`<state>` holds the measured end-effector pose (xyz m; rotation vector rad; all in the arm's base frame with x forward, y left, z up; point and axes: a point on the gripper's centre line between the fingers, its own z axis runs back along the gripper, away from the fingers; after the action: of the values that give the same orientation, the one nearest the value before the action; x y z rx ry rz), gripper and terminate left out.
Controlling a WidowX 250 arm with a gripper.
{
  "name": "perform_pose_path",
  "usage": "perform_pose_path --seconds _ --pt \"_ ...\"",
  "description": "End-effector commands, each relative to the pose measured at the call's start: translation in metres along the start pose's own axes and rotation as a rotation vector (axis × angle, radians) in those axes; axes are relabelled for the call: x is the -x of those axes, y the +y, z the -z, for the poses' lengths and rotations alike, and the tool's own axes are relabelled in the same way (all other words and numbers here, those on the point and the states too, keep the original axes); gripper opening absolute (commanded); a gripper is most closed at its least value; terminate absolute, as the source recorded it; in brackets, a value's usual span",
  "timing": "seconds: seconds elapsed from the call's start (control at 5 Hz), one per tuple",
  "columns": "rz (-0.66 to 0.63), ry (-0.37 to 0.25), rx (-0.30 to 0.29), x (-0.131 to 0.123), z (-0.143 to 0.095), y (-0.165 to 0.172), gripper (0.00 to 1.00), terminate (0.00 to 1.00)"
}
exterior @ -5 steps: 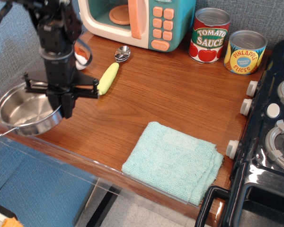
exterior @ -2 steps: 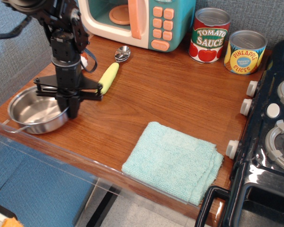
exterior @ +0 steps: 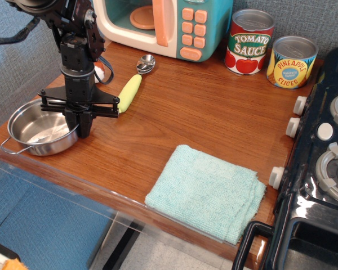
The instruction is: Put the pot on the left bottom corner of the table.
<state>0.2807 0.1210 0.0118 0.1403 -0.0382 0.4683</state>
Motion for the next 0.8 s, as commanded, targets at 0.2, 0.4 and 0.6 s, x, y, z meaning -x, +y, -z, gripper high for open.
perform_pose_path --seconds 0.2,0.4,0.6 --pt "0.014 -0.061 0.170 -0.003 -0.097 -0.021 1.00 0.00" --pt "0.080 -0.057 0.198 0.003 -0.109 -0.028 1.00 0.00" --pt "0.150 -0.075 0.169 0.005 -0.109 -0.032 1.00 0.00"
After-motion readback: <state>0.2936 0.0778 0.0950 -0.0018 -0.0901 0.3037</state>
